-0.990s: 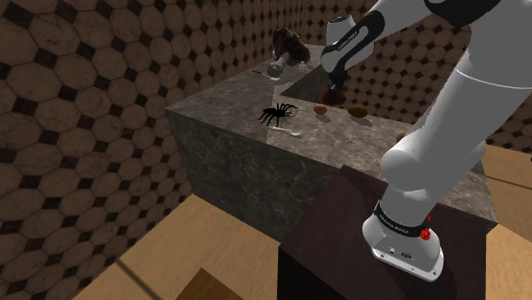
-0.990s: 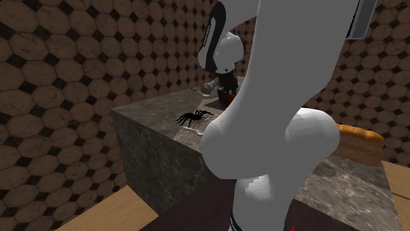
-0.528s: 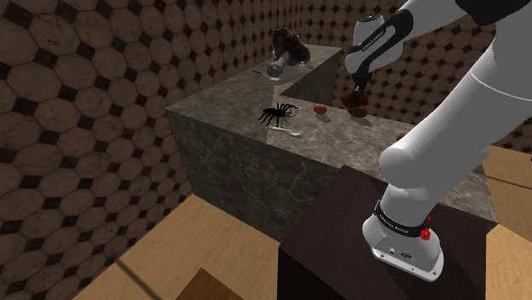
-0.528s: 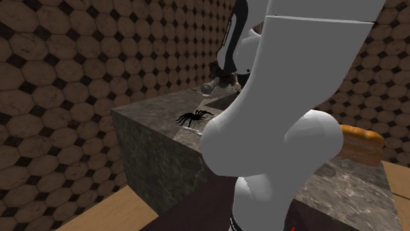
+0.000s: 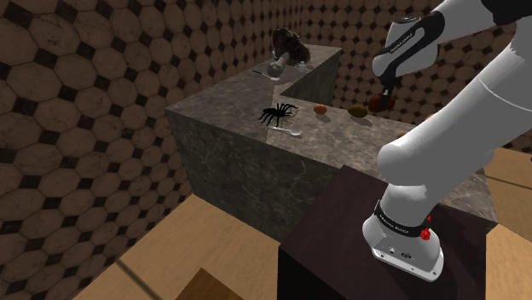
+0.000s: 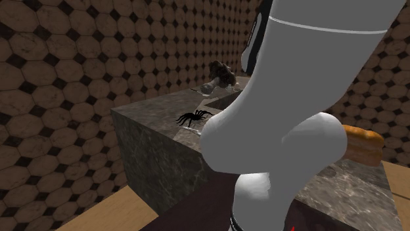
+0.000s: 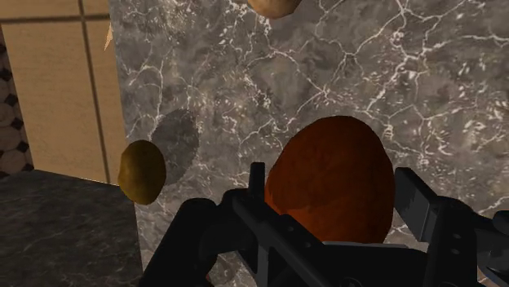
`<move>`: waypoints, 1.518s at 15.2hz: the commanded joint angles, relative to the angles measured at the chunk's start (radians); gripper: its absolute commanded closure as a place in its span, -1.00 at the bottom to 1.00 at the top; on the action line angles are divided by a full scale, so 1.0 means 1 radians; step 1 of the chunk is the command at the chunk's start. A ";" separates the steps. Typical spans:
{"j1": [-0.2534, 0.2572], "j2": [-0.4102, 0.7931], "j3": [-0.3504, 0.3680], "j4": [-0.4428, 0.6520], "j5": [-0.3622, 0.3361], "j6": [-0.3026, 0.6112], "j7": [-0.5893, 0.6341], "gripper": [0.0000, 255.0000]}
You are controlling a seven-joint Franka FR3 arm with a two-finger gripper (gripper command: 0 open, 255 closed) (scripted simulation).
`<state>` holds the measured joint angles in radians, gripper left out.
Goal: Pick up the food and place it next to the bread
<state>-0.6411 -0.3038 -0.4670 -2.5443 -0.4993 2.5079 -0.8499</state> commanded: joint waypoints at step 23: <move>0.015 0.110 -0.651 0.176 0.264 0.090 -0.846 1.00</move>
<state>-0.6476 -0.2135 -1.0682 -2.3893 -0.2780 2.5962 -1.6327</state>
